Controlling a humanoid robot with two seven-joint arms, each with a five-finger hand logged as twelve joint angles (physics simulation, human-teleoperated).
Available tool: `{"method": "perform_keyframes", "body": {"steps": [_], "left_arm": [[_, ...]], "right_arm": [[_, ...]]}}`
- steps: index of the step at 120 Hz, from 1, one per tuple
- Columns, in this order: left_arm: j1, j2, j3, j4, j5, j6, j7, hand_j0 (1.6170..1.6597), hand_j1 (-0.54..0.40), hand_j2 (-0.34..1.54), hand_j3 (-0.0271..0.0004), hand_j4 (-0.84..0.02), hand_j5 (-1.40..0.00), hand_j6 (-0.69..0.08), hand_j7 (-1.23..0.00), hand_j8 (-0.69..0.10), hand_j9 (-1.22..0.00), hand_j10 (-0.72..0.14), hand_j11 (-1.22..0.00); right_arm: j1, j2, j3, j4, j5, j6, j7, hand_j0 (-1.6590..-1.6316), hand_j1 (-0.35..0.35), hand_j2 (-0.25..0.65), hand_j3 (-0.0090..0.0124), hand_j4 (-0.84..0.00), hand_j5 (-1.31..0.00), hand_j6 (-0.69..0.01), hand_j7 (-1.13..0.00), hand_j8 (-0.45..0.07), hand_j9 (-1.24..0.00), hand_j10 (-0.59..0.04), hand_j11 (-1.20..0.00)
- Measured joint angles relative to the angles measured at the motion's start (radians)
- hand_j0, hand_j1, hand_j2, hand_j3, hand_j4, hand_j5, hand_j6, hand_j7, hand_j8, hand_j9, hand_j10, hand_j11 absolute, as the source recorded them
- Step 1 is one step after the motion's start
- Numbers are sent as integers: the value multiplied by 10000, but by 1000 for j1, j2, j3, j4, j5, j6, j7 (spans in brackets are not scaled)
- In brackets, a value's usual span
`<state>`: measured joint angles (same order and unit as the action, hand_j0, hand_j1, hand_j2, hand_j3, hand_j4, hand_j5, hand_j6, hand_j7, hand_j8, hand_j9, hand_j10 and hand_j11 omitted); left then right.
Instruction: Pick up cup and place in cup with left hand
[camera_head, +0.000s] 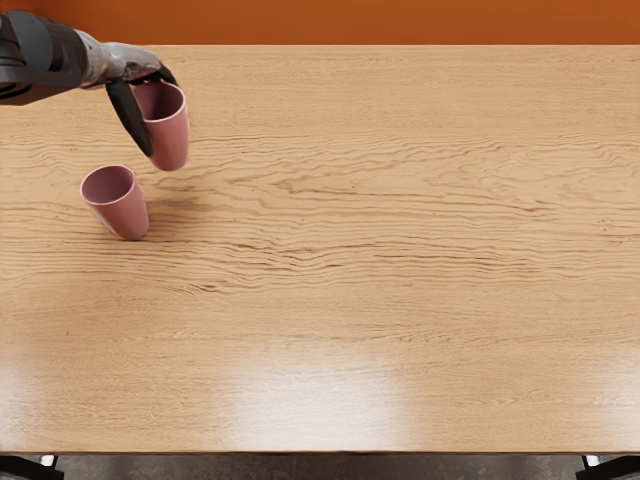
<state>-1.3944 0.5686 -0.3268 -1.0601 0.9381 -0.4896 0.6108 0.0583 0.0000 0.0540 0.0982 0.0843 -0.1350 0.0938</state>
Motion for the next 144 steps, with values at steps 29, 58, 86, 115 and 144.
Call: {"method": "perform_keyframes", "body": {"steps": [29,58,86,115,144], "left_arm": [[-22,87,-1,0,-43,-40,0,16540,-855,633,0,-3863,-6306,-2772,-6264,-3040,-6217,-4475,-6228],[-16,153,-1,-1,-74,-82,1,16539,-920,659,0,-3792,-6303,-2681,-6288,-3085,-6224,-4496,-6230],[-9,174,0,-1,-105,-116,1,16535,-961,721,0,-3788,-6320,-2677,-6317,-3000,-6249,-4483,-6253],[-9,202,1,-2,-118,-120,1,16533,-922,705,0,-3871,-6296,-2745,-6303,-3208,-6263,-4478,-6269],[5,208,3,-3,-132,-120,0,16530,-811,689,0,-4026,-6219,-2901,-6209,-3237,-6277,-4459,-6283]], "right_arm": [[0,0,0,0,0,0,0,-16581,-3491,2,0,-6,-1,-8,0,-6,-1,-4,0],[0,0,0,0,0,0,0,-16581,-3491,2,0,-7,-1,-9,0,-7,-1,-4,-1],[0,0,0,0,0,0,0,-16581,-3491,2,0,-6,-1,-9,0,-6,-1,-4,-1],[1,0,0,0,0,0,0,-16581,-3491,2,0,-6,-1,-8,0,-6,-1,-4,0],[1,0,0,0,0,0,0,-16581,-3491,2,0,-6,-1,-8,0,-6,-1,-4,0]]}}
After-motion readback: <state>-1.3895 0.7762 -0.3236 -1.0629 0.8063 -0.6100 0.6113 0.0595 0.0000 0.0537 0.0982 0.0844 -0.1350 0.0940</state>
